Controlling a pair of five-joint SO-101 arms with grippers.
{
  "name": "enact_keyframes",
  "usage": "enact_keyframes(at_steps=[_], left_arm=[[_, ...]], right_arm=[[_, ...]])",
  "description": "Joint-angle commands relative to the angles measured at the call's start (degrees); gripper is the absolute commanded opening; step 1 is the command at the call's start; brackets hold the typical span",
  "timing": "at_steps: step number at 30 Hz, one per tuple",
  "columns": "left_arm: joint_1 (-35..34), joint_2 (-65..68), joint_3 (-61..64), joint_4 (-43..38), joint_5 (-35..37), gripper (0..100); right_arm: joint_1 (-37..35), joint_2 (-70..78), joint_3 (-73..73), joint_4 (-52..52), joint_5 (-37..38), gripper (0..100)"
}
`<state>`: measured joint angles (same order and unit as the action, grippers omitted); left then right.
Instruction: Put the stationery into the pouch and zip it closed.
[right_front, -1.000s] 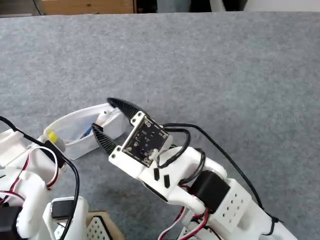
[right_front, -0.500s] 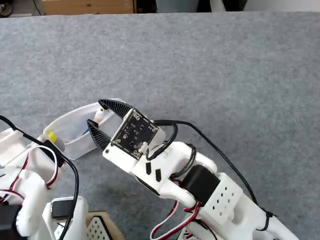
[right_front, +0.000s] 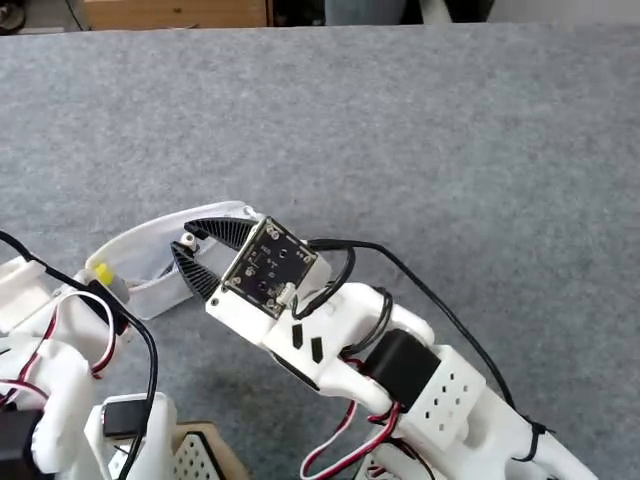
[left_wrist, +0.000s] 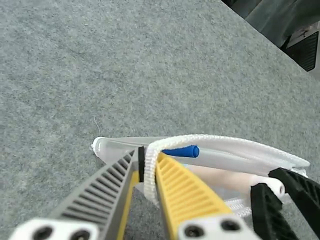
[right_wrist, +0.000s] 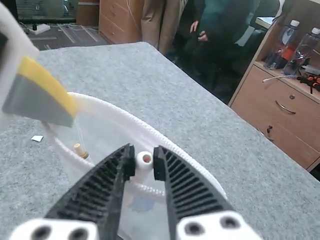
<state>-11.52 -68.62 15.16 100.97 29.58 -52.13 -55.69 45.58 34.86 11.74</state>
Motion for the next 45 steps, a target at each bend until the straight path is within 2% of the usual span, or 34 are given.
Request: enact_keyframes(at_steps=[1, 10, 14, 17, 24, 34, 39, 41, 45], left_arm=[[-0.3, -0.8, -0.1, -1.1, 0.5, 3], [-0.3, -0.9, -0.4, -1.1, 0.5, 3], [-0.3, -0.9, -0.3, -1.1, 0.5, 3], [-0.3, -0.9, -0.2, -1.1, 0.5, 3], [-2.1, -0.9, -0.3, -1.1, 0.5, 3], [-2.2, -0.9, -0.2, -1.1, 0.5, 3], [-2.2, -0.9, -0.2, -1.1, 0.5, 3], [-2.2, -0.9, -0.2, -1.1, 0.5, 3], [-4.0, -0.9, -0.2, -1.1, 0.5, 3]], right_arm=[[0.4, 1.5, -0.3, -0.3, 0.6, 2.7], [0.4, 1.2, -3.1, -1.0, 1.5, 1.2], [0.4, 1.1, -3.3, 0.2, 9.5, 1.2], [0.4, 1.1, -3.8, 0.8, 12.8, 1.2], [0.4, 1.5, -8.7, 4.4, 13.2, 1.2], [0.1, 1.4, -2.9, 4.7, 13.2, 1.5], [-1.3, 1.1, -3.3, 8.7, 13.2, 1.7], [-2.2, 1.1, -3.3, 10.1, 13.0, 5.1], [-2.2, 1.1, -4.0, 12.4, 12.7, 19.3]])
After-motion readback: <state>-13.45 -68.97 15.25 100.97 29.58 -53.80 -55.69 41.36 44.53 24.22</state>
